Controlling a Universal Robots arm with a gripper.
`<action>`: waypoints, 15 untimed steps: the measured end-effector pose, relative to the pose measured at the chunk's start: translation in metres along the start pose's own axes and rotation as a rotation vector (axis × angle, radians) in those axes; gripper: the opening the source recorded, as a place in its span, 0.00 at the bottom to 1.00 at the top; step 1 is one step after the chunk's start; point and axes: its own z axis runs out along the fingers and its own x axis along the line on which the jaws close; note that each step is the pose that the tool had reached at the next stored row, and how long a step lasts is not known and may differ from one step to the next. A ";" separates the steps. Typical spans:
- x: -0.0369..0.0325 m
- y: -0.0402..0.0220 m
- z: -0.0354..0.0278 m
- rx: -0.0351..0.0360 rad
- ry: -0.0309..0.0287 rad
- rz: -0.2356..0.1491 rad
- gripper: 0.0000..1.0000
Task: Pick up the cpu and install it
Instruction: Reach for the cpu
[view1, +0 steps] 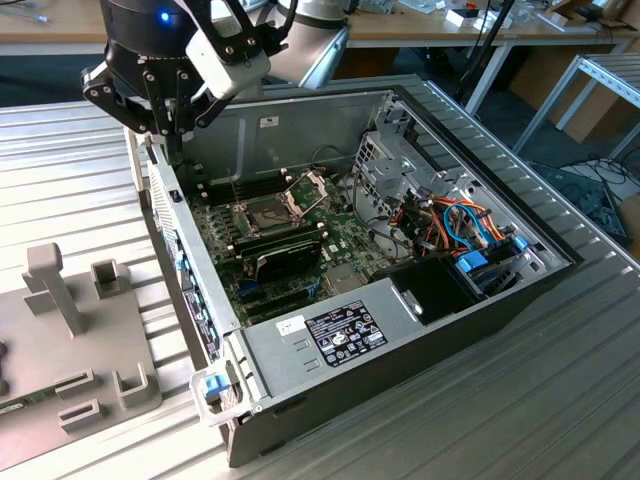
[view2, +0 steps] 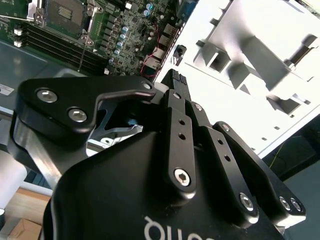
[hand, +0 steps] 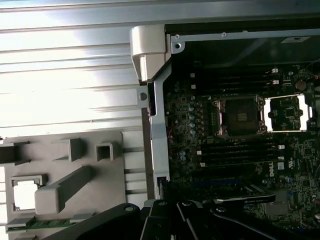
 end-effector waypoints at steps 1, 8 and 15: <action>0.0004 0.0000 0.0000 0.0000 0.0000 0.000 0.11; 0.0044 -0.0003 -0.0001 0.0000 0.0000 0.000 0.11; 0.0093 -0.0007 -0.0002 0.0000 0.0000 0.000 0.11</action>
